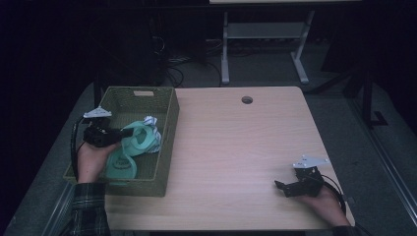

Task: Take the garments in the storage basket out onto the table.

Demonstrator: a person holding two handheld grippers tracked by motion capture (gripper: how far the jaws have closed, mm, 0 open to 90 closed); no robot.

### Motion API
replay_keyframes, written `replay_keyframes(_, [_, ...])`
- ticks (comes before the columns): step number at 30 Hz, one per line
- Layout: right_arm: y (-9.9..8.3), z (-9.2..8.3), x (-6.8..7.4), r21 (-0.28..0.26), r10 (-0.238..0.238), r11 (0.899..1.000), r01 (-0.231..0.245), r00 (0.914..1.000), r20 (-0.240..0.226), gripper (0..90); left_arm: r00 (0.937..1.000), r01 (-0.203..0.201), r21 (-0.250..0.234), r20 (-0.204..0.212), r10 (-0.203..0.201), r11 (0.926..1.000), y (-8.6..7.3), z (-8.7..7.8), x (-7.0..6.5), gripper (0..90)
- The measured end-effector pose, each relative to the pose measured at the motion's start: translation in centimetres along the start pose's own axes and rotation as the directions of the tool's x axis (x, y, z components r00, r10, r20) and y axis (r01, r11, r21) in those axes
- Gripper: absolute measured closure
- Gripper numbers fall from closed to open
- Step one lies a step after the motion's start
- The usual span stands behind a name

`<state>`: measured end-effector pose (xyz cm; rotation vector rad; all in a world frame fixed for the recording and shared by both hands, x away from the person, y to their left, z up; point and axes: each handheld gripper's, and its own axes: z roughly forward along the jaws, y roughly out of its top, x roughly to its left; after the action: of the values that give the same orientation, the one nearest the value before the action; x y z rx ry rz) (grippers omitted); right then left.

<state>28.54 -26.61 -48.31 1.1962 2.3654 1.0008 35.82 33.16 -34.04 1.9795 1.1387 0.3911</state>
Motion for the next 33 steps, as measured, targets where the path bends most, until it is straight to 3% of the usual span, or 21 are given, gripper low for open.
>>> replay_keyframes(8, [0.0, 0.0, 0.0, 0.001, 0.001, 1.000, -0.001, 1.0000, 0.001, 1.8, 0.9999, -0.006, -0.030, 0.010, 0.006, 0.9995, 0.9, -1.0, -0.2, 87.1])
replay_keyframes(16, [0.0, 0.0, 0.0, 0.000, 0.000, 1.000, 0.000, 1.0000, 0.001, 1.8, 0.9988, -0.015, -0.077, 0.046, 0.018, 0.9969, 2.5, -2.4, -0.5, 87.1])
replay_keyframes(33, [0.0, 0.0, 0.0, 0.003, 0.005, 1.000, -0.005, 1.0000, 0.000, 1.9, 0.9910, -0.048, -0.176, 0.115, 0.069, 0.9832, 6.9, -5.2, -3.0, 87.1])
